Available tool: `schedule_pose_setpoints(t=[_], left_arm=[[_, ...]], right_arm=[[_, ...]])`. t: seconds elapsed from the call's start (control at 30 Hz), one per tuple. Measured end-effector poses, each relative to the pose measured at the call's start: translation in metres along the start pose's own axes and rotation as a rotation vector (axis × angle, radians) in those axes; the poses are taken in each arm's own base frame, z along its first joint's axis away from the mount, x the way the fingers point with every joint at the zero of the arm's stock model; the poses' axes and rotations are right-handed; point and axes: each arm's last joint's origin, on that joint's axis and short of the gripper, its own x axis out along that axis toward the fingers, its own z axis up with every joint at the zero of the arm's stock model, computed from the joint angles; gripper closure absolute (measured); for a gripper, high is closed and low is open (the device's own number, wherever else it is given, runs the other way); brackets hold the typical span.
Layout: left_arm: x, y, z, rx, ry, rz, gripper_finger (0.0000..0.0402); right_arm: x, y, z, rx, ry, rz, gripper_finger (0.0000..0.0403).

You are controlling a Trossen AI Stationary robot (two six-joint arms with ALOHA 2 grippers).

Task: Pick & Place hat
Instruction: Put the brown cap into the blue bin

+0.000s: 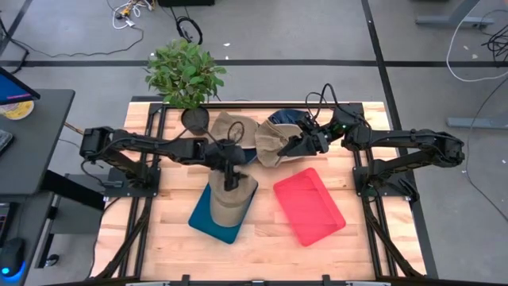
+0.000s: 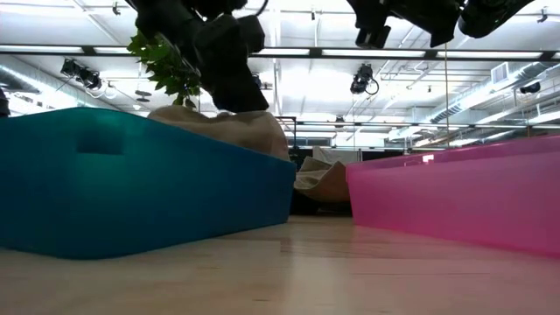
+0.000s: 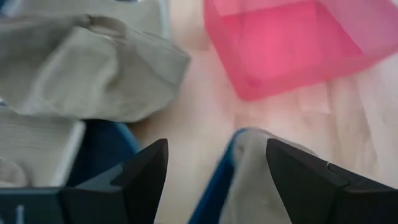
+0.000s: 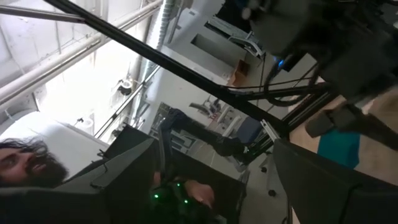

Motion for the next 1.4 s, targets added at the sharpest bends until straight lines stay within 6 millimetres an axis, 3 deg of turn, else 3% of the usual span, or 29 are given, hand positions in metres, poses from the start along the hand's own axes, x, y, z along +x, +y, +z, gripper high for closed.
schedule_pose_setpoints(t=[0.5, 0.83, 1.0, 1.23, 1.4], left_arm=[[-0.034, 0.001, 0.015, -0.036, -0.128, 0.013, 0.0125], [-0.08, 0.001, 0.045, -0.12, -0.479, 0.031, 0.0125], [-0.098, 0.001, 0.058, -0.184, -0.652, -0.014, 0.0125], [-0.103, -0.004, 0.063, -0.328, -0.719, -0.099, 0.0125], [-0.104, -0.015, 0.062, -0.421, -0.699, -0.194, 0.0125]], right_arm=[[-0.002, -0.004, 0.001, 0.035, -0.006, -0.029, 0.008], [-0.02, -0.017, 0.015, 0.069, -0.071, -0.128, 0.008], [-0.046, -0.03, 0.036, 0.168, -0.31, -0.261, 0.008], [-0.073, -0.016, 0.062, -0.212, -0.494, -0.232, 0.008], [-0.077, -0.022, 0.062, -0.274, -0.456, -0.29, 0.008]])
